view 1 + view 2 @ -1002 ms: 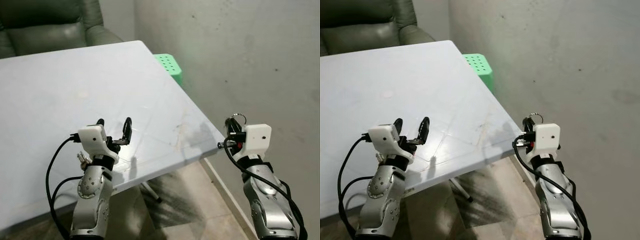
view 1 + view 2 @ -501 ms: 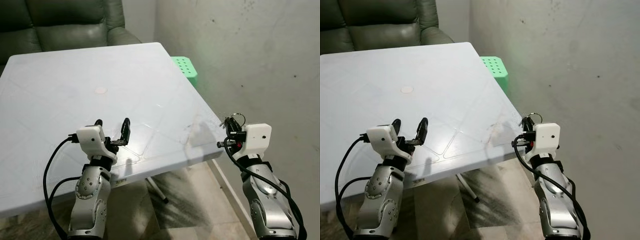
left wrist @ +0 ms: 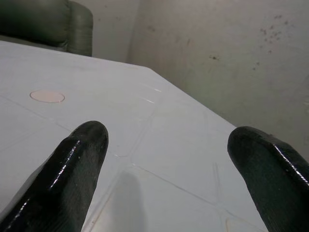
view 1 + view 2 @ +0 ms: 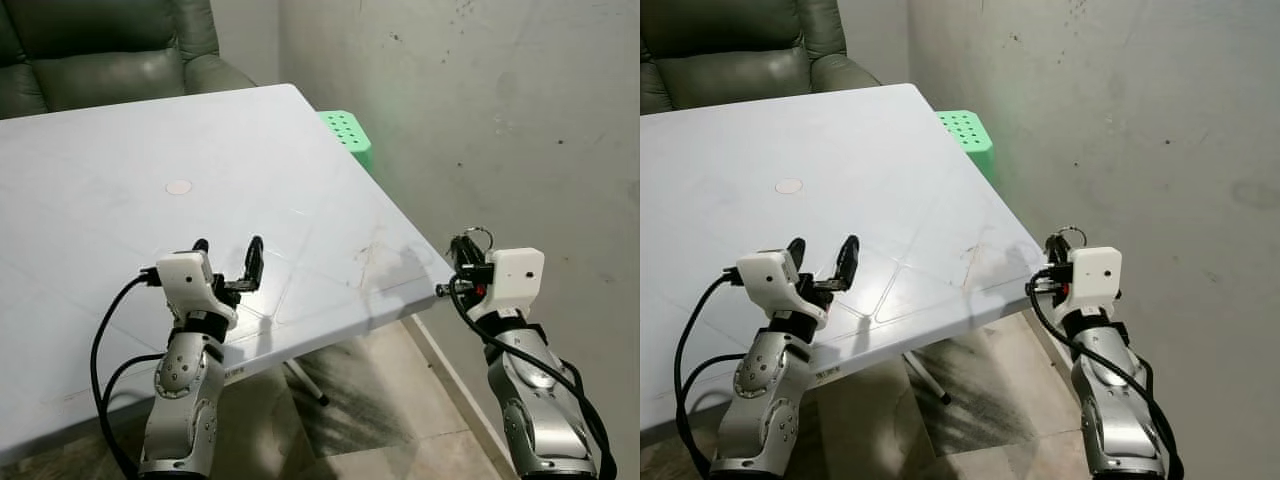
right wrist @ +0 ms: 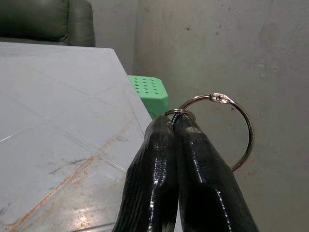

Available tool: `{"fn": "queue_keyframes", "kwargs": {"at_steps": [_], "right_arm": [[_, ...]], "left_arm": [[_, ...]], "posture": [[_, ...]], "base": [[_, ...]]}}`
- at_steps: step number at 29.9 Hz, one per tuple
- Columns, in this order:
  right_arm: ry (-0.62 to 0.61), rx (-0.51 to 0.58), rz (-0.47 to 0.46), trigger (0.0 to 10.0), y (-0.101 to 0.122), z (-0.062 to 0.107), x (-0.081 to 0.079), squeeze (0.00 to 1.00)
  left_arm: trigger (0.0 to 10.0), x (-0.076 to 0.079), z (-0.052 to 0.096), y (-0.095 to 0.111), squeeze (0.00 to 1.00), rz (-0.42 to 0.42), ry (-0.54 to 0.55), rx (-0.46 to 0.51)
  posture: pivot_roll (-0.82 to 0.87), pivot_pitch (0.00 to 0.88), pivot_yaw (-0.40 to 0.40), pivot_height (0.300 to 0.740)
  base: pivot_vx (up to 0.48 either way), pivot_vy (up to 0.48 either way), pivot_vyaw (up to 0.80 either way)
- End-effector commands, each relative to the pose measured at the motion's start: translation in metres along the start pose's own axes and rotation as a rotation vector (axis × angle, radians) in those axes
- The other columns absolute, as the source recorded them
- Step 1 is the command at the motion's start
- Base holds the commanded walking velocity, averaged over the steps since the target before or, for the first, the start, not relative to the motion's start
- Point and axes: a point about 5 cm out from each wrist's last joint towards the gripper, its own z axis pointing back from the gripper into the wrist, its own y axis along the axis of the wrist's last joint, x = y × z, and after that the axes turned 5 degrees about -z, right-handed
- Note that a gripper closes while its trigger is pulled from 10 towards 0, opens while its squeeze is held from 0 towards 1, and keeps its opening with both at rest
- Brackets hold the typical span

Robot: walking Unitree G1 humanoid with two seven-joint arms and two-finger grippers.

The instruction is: Hang keys on a hook

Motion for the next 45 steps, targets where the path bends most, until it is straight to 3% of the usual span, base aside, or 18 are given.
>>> {"fn": "queue_keyframes", "kwargs": {"at_steps": [1, 12, 14, 28, 45], "right_arm": [[0.004, 0.007, 0.012, 10.0, 0.0033, -0.0016, 0.0013, 0.0], [0.012, 0.005, 0.017, 10.0, 0.0031, -0.0019, 0.0009, 0.0], [0.012, 0.005, 0.017, 10.0, 0.0032, -0.0017, 0.0011, 0.0], [0.017, -0.006, 0.013, 10.0, 0.0034, -0.0015, 0.0019, 0.0], [0.02, -0.004, 0.019, 10.0, 0.0052, -0.0022, 0.002, 0.0]], "left_arm": [[10.0, 0.004, 0.0016, -0.0022, 0.0, -0.005, -0.015, -0.011], [10.0, 0.006, 0.0016, -0.0008, 0.0, 0.016, -0.019, 0.009], [10.0, 0.0068, 0.0017, -0.0004, 0.0, 0.056, -0.016, 0.013], [10.0, 0.0055, 0.002, -0.0041, 0.0, 0.022, 0.02, -0.026], [10.0, 0.0074, 0.0018, -0.0073, 0.0, 0.042, 0.03, -0.051]], "posture": [[-0.02, 0.064, -0.079, 0.74], [-0.02, 0.056, -0.078, 0.74], [-0.02, 0.056, -0.08, 0.74], [-0.02, 0.066, -0.087, 0.74], [-0.02, 0.074, -0.089, 0.74]], "base": [[0.0, -0.349, -0.73], [0.0, -0.429, -0.72], [0.0, 0.0, -0.73], [0.0, 0.0, -0.72], [0.0, 0.0, -0.73]]}}
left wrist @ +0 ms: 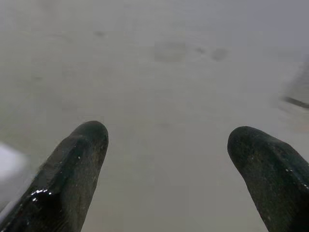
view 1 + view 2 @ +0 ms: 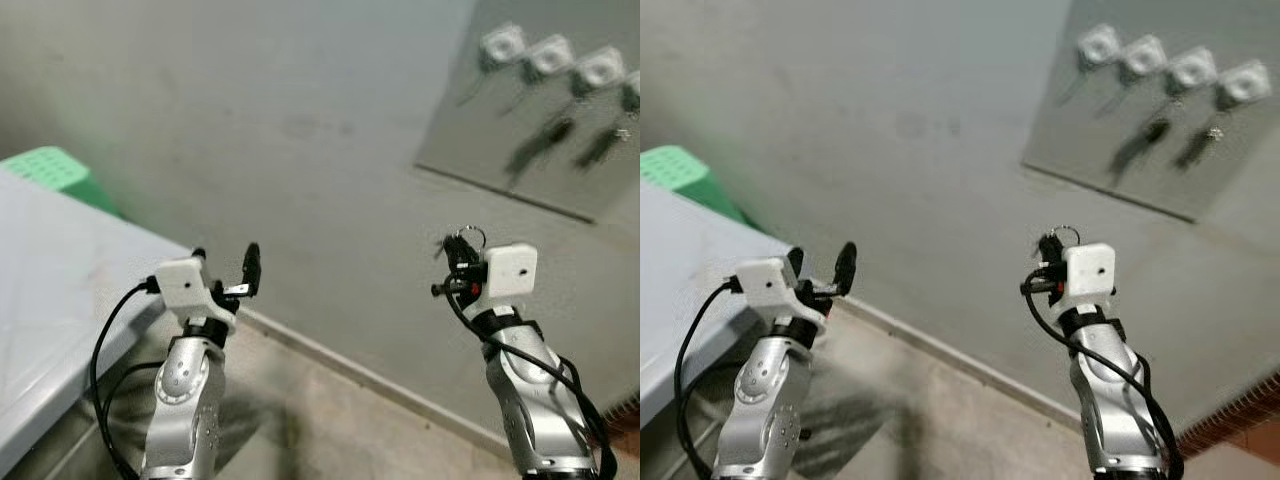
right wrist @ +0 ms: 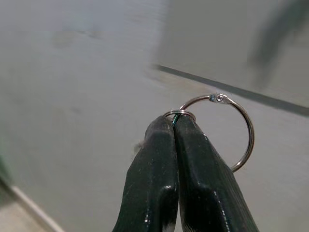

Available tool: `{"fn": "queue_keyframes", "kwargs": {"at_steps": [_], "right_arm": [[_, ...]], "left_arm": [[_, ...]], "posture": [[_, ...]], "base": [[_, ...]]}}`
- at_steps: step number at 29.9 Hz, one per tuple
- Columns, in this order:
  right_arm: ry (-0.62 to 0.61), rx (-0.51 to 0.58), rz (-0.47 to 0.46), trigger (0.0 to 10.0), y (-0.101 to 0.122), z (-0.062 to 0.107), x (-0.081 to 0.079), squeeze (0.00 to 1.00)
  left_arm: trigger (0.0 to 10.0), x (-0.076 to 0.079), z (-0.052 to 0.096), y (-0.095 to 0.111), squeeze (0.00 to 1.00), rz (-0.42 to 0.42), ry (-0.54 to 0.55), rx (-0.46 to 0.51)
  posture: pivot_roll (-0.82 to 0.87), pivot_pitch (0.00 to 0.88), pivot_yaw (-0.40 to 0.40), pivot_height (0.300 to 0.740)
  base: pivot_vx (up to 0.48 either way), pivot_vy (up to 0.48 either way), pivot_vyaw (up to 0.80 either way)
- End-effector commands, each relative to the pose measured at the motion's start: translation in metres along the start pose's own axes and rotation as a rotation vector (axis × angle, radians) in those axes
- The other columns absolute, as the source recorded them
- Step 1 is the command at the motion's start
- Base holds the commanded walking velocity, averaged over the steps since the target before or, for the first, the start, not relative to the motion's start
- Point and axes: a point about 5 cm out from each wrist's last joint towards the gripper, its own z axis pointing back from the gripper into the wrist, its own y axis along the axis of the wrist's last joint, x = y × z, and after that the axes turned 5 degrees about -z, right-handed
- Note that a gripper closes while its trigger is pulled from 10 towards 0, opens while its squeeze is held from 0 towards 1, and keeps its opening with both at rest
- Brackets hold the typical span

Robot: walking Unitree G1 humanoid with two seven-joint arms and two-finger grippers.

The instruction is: Hang keys on a hook

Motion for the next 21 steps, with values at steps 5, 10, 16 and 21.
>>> {"fn": "queue_keyframes", "kwargs": {"at_steps": [5, 10, 16, 21], "right_arm": [[0.006, 0.013, -0.004, 10.0, 0.0041, -0.0019, -0.0017, 0.0], [0.006, 0.016, -0.01, 10.0, 0.0044, -0.0012, -0.0024, 0.0], [0.025, 0.035, -0.003, 10.0, 0.0067, -0.0009, -0.0055, 0.0], [0.02, 0.02, -0.001, 10.0, 0.0045, -0.0012, -0.0068, 0.0]], "left_arm": [[10.0, -0.0001, -0.0013, -0.0015, 0.0, -0.004, 0.011, -0.026], [10.0, -0.0002, -0.001, -0.0025, 0.0, -0.005, 0.01, -0.037], [10.0, 0.0021, -0.0015, -0.0025, 0.0, -0.006, 0.004, -0.044], [10.0, 0.0022, -0.0022, -0.0057, 0.0, -0.002, 0.01, -0.081]], "posture": [[-0.02, 0.075, -0.089, 0.74], [-0.02, 0.077, -0.089, 0.74], [-0.02, 0.073, -0.086, 0.74], [-0.02, 0.065, -0.083, 0.74]], "base": [[0.0, 0.0, -0.73], [0.0, 0.0, -0.71], [0.0, 0.0, -0.21], [0.0, 0.0, 0.0]]}}
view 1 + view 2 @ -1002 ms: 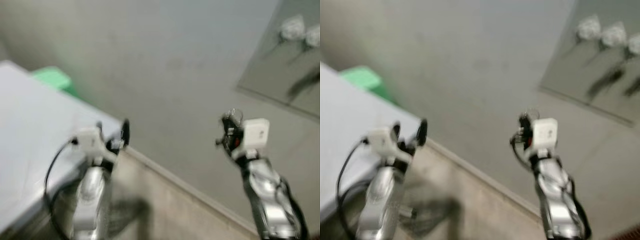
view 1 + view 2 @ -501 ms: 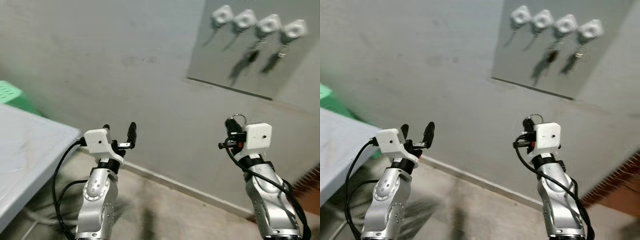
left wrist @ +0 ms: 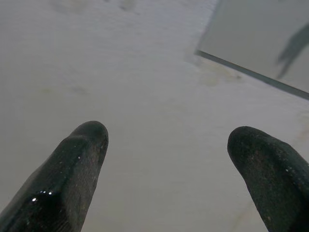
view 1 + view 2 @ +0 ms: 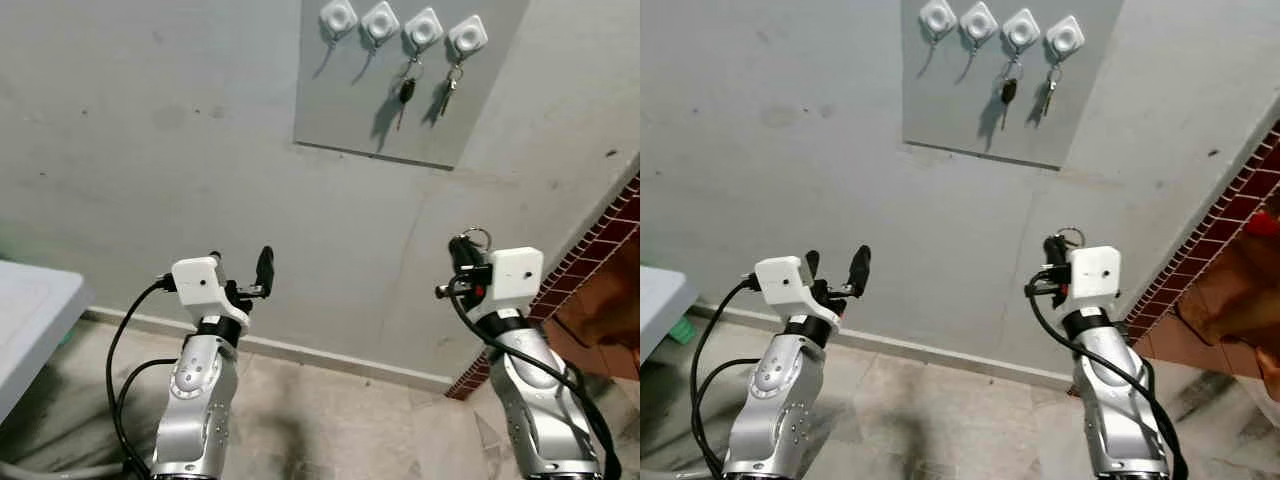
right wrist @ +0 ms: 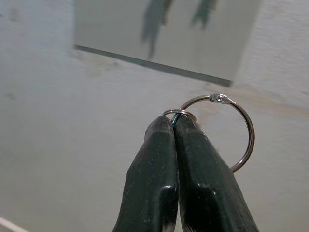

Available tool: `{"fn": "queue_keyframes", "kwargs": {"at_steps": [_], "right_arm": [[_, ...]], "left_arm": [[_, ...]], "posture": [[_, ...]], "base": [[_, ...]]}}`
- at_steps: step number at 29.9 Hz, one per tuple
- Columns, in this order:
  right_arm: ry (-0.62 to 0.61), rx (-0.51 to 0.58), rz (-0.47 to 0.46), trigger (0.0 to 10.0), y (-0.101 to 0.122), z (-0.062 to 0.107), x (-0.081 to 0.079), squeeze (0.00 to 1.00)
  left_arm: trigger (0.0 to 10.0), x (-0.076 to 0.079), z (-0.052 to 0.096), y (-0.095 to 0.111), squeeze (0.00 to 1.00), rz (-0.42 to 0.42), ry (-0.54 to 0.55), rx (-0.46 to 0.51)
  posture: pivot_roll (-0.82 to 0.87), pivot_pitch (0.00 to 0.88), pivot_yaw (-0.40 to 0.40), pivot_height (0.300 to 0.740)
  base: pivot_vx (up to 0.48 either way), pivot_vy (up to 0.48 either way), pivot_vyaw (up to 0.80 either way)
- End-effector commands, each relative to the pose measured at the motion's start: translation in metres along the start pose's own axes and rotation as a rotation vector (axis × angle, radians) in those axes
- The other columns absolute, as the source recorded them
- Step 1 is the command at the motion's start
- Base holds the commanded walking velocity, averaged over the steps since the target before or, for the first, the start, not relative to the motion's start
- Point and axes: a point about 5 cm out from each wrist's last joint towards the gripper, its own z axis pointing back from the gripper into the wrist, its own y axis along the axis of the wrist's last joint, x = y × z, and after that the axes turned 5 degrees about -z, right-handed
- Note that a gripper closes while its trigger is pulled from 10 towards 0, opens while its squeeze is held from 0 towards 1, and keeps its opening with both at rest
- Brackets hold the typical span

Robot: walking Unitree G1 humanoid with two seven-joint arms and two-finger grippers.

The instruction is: Hang keys on a hook

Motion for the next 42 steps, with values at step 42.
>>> {"fn": "queue_keyframes", "kwargs": {"at_steps": [42], "right_arm": [[0.036, 0.086, -0.043, 10.0, 0.019, 0.004, 0.0, 0.0]], "left_arm": [[10.0, 0.003, -0.003, 0.017, 0.0, -0.001, -0.027, 0.018]], "posture": [[-0.02, 0.056, -0.073, 0.74]], "base": [[0.151, 0.0, 0.0]]}}
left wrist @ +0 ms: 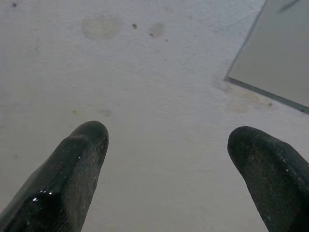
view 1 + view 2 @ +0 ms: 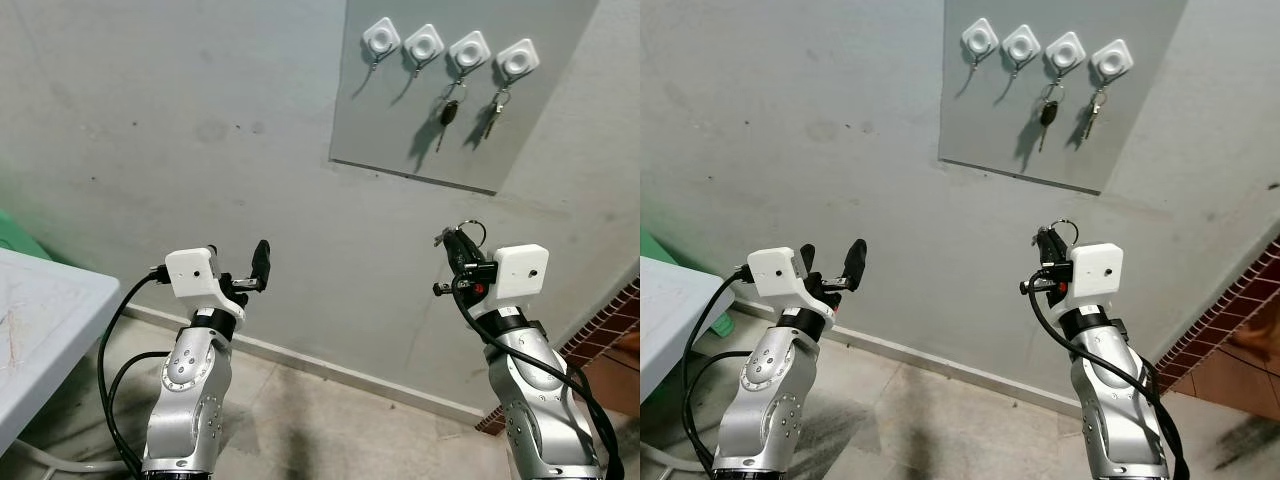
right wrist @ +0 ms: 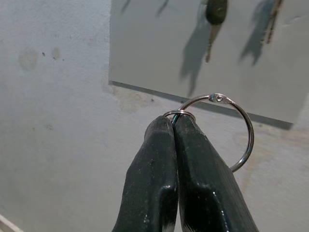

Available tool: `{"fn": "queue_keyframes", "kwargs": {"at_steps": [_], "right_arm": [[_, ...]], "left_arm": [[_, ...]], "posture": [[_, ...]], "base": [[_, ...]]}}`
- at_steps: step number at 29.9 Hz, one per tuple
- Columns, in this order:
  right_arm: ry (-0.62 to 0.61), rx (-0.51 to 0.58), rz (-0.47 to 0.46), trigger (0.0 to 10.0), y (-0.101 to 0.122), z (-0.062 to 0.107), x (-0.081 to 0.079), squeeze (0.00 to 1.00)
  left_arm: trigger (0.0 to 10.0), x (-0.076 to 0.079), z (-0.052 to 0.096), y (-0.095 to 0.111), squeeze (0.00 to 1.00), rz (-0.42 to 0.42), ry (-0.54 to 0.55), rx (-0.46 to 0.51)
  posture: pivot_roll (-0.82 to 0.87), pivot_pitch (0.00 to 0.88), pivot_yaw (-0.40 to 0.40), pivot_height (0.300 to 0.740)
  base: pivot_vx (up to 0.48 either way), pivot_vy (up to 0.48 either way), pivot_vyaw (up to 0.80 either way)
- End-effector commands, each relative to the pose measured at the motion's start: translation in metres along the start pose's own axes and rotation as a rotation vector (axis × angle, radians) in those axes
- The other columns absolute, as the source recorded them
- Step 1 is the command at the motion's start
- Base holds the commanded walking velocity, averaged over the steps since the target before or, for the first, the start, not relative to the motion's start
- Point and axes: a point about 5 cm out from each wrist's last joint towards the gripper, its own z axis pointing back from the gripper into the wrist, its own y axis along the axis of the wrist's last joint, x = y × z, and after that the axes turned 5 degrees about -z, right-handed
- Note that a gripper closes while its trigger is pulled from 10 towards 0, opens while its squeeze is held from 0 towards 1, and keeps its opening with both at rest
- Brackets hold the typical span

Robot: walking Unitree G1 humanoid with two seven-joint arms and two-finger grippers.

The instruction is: Hang keys on a hook

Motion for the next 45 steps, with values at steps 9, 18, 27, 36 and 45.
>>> {"fn": "queue_keyframes", "kwargs": {"at_steps": [9, 18, 27, 36, 45], "right_arm": [[-0.002, 0.017, 0.001, 10.0, 0.005, 0.001, 0.002, 0.0], [0.0, 0.013, 0.003, 10.0, 0.004, 0.001, 0.001, 0.0], [0.009, 0.007, 0.002, 10.0, 0.004, 0.001, 0.001, 0.0], [0.083, 0.034, 0.011, 10.0, 0.015, -0.011, -0.007, 0.0], [0.183, 0.074, 0.028, 10.0, 0.031, -0.03, -0.013, 0.0]], "left_arm": [[10.0, 0.002, 0.0, 0.003, 0.0, 0.0, -0.003, 0.006], [10.0, 0.002, 0.001, 0.004, 0.0, 0.001, -0.002, 0.005], [10.0, 0.007, 0.003, 0.005, 0.0, -0.035, -0.025, 0.019], [10.0, 0.03, -0.003, 0.018, 0.0, -0.084, -0.186, 0.056], [10.0, 0.06, -0.018, 0.038, 0.0, -0.121, -0.364, 0.119]], "posture": [[-0.02, 0.059, -0.075, 0.74], [-0.02, 0.062, -0.076, 0.74], [-0.02, 0.072, -0.08, 0.74], [-0.02, 0.092, -0.088, 0.74], [-0.02, 0.116, -0.098, 0.74]], "base": [[0.417, 0.0, 0.0], [0.414, 0.0, 0.0], [0.229, 0.0, 0.0], [0.0, 0.0, 0.0], [0.0, 0.0, 0.0]]}}
